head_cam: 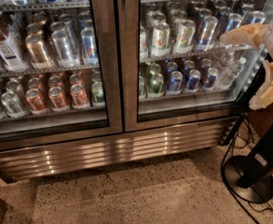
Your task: Open left fridge door
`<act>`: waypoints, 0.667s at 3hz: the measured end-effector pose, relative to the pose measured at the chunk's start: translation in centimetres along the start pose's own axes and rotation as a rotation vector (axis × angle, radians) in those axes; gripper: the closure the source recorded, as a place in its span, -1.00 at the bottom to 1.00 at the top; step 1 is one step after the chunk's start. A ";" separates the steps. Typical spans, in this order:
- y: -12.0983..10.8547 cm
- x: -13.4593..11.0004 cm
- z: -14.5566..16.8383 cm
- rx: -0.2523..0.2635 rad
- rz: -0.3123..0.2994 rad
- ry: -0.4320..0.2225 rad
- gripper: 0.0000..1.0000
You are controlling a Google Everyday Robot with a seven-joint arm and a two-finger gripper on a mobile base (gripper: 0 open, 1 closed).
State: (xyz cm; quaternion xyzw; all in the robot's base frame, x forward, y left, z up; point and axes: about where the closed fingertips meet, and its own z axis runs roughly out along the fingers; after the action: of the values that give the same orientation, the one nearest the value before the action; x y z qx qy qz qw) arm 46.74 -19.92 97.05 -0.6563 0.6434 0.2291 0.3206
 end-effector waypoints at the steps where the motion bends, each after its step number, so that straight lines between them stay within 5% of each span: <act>1: -0.3 0.1 0.3 -0.015 -0.013 -0.073 -1.00; 2: -0.5 -0.1 0.7 -0.072 -0.059 -0.274 -1.00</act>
Offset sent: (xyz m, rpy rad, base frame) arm -0.0076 -0.0025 0.0001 0.5681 0.0496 0.3177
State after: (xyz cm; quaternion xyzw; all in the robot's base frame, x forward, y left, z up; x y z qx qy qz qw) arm 47.32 -19.39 96.66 -0.6486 0.5654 0.3302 0.3882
